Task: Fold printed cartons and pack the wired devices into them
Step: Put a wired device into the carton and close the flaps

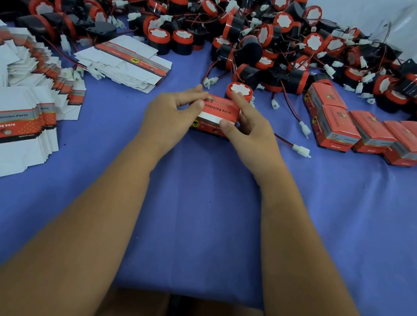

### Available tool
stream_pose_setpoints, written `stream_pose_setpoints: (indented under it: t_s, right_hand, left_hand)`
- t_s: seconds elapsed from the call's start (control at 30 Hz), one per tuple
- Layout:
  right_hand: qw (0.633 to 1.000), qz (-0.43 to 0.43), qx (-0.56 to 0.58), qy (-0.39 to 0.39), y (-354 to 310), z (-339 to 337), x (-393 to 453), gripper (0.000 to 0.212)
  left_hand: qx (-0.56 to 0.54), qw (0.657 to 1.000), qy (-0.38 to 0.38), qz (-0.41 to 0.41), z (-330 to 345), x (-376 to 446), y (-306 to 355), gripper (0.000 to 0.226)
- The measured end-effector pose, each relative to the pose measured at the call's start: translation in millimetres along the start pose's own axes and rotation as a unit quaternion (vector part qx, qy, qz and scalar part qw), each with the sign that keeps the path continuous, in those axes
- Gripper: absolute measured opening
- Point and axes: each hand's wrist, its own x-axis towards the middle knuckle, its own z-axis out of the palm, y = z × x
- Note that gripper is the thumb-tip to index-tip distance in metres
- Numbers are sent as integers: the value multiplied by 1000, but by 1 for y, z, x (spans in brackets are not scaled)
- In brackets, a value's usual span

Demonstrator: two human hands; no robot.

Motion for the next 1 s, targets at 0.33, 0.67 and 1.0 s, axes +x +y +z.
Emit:
stream_pose_setpoints:
  t_s: [0.33, 0.67, 1.0]
  right_hand:
    - [1000, 15, -10, 5, 4, -11, 0, 48]
    - [994, -15, -95, 54, 3, -2, 1, 38]
    - [985, -51, -145, 73, 1, 3, 1, 33]
  left_hand:
    - [118, 986, -108, 53, -2, -1, -1, 45]
    - [95, 992, -35, 70, 1, 0, 1, 38]
    - [-18, 998, -14, 59, 0, -1, 0, 17]
